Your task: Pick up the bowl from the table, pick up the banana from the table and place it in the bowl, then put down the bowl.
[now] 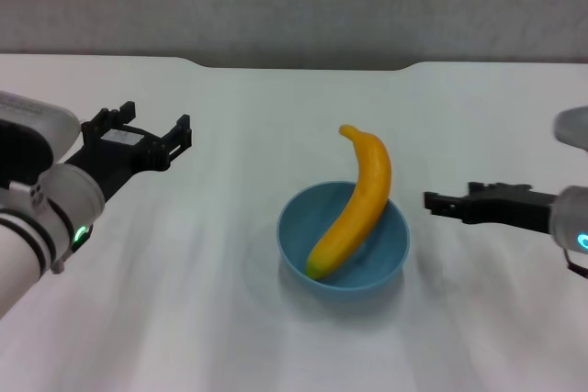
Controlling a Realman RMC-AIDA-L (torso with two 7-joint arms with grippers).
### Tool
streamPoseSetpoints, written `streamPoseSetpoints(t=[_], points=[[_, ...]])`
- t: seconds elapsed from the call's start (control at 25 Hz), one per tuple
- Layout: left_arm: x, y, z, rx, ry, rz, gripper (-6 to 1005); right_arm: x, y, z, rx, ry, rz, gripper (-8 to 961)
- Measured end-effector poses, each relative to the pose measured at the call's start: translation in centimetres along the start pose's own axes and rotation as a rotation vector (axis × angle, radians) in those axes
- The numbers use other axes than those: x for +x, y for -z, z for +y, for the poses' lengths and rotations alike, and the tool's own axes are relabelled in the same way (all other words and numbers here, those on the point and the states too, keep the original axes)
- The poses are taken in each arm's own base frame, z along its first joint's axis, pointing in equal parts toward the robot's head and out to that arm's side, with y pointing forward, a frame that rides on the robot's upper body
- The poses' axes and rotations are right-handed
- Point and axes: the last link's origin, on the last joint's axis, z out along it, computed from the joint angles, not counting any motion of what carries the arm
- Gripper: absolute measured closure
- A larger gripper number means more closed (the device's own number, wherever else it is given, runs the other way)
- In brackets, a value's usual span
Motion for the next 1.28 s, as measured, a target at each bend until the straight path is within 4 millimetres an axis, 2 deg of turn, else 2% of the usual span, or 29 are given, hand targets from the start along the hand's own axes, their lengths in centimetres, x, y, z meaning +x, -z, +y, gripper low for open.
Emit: streamPoseSetpoints(t=[0.2,0.44,0.64,0.84,1.08,1.28], points=[[-0.8,0.7,0.0,-0.035,-0.086,0.049,216,0.3,1.5,-0.2,-0.011,0.013,-0.084,107],[-0.8,0.5,0.8,-0.088,-0.244,0.035,217,1.0,1.8,-0.4,-0.032,0.017,-0.125,109],[-0.5,0.8,-0.1,-0.048,-0.147,0.053,263,1.7,1.9,-0.8,-0.011,0.024,-0.159,111],[-1.5,1.3,-0.2,-0.066,-0.111,0.070,263,2.3,2.8,-0.9,-0.001,0.061,-0.260,112],[-2.5,1.8,-1.2,-0.038,0.000,0.073,263,3.3,4.6,-1.3,-0.001,0.067,-0.435,115],[-3.0,2.2,-1.8,-0.026,0.079,0.096,263,5.4,7.0,-2.4,0.022,0.055,-0.679,117]])
